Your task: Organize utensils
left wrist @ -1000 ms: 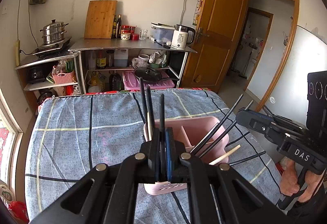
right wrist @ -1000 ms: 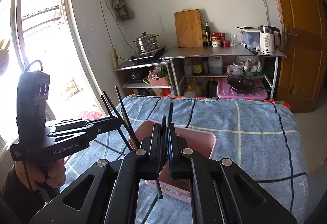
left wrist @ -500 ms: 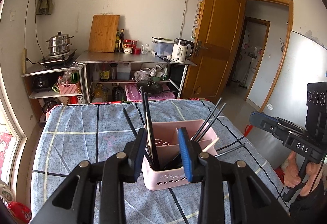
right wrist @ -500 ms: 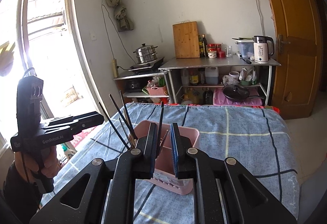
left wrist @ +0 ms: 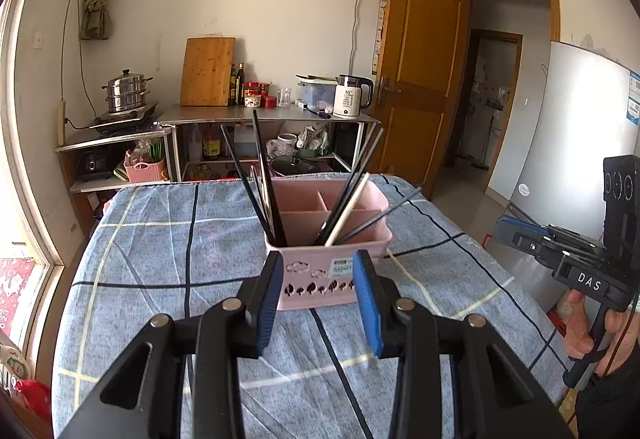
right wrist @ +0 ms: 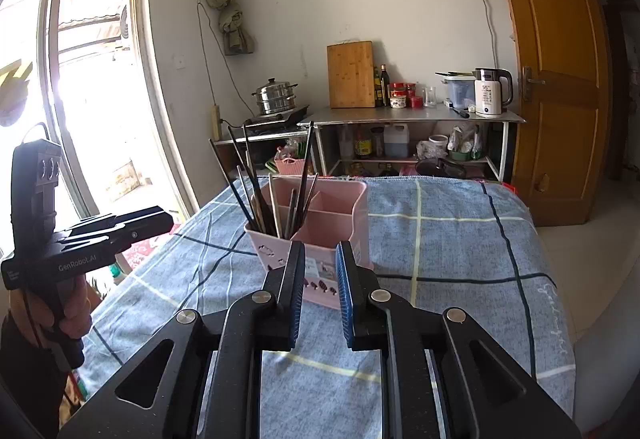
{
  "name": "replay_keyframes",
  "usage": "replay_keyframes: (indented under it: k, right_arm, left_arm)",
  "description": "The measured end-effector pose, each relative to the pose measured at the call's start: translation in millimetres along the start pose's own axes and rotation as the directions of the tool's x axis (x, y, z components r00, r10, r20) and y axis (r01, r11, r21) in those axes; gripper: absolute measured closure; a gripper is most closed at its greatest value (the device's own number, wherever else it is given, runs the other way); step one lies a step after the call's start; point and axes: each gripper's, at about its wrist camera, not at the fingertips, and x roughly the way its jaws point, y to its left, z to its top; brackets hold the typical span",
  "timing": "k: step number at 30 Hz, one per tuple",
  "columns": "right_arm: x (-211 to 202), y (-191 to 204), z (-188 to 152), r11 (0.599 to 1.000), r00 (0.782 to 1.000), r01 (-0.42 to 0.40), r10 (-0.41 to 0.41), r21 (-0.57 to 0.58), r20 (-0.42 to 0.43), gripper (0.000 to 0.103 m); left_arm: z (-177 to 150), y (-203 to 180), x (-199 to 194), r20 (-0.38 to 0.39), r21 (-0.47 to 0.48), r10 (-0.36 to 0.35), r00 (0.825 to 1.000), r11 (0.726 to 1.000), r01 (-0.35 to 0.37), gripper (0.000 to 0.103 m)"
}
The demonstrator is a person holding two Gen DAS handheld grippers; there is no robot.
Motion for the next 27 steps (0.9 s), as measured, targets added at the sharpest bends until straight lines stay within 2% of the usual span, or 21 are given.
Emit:
replay_keyframes:
  k: [7,14,23,27]
  right_arm:
    - [-14,16,-35,1.000,1.000,-0.003,0.003,0.004,-0.018,0.086]
    - [-27,33,-64,1.000,1.000,0.009,-0.009,0.001,-0.022,0.083]
    - [-34,47,-98,0.999,0.998,0.044,-0.044,0.002,-0.035,0.082]
    - [-34,51,-109,0.997,0.997,0.069,-0.070,-0.023,-0.035,0.082]
  left_arm:
    - [-40,-20,-18,-0.002,-0.005,0.004,1.000,1.000,-0.004,0.064]
    - [-74,-32,-32,-0.002,-0.007,0.043,0.999,0.999,-0.043,0.061]
    - [-104,-35,-42,0.008,-0.009,0.114,0.993,0.993,-0.114,0.061]
    - [-112,-35,-46,0.008,-0.016,0.112,0.994,0.994,-0.112,0.061]
